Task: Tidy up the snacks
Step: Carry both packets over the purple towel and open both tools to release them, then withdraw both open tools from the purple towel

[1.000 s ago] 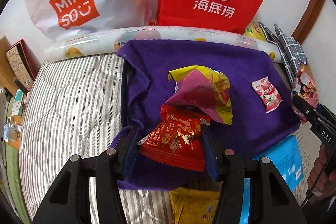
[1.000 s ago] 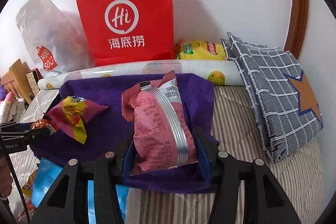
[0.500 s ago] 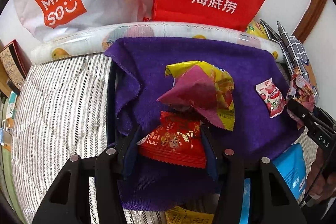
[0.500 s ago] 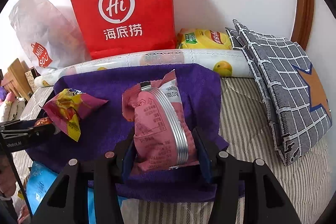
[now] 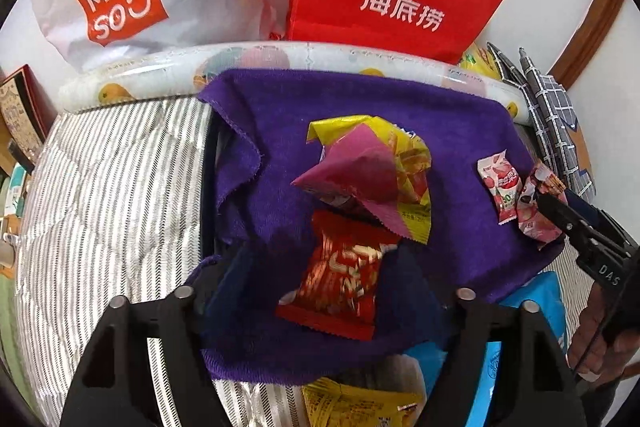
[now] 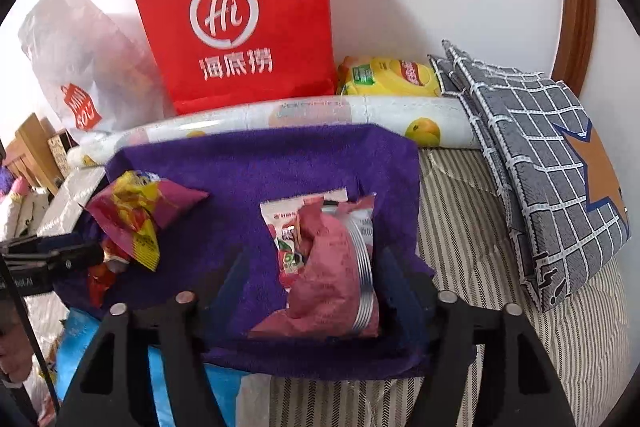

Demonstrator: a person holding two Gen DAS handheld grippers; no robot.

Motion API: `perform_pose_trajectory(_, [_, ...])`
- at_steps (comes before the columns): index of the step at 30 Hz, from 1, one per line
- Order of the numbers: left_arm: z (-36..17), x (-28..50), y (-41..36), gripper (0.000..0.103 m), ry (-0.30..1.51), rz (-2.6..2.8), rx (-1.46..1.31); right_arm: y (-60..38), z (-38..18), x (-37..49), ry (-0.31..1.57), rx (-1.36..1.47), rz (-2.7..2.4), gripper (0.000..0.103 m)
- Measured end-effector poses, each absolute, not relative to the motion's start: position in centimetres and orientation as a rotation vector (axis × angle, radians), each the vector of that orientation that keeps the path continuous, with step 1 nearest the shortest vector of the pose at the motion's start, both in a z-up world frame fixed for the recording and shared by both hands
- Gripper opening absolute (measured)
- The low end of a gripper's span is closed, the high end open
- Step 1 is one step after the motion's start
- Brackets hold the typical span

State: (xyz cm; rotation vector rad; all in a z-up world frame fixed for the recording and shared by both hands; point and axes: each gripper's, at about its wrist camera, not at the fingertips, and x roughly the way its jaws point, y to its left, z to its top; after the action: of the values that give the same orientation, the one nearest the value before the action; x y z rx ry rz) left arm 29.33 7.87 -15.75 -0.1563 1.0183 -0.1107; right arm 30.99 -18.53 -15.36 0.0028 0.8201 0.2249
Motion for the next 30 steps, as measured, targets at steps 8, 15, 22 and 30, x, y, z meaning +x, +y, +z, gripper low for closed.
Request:
perform_pose_trajectory(8, [-14.3,27.3,7.9,0.080,1.003,-0.104,-0.145,-18.5,-13.2,29.2,0.805,0.009,0.207,0.082])
perform_pose_trajectory(15, [-13.1,24.8,8.7,0.080,1.001,-0.092,-0.188,-18.1,-11.8,26.4,0.779,-0.026,0.149,0.082])
perform_pose_trajectory(22, [-12.3,21.2,9.1,0.081,0.980,-0.054,-0.151,-17.8,-10.2,22.4,0.698,-0.021,0.182,0.082])
perform_pose_trajectory(30, [-11.4,17.2,9.6,0.081,0.927,-0.062,-0.165,-17.4,-9.1,19.0,0.660,-0.003,0.209,0.082])
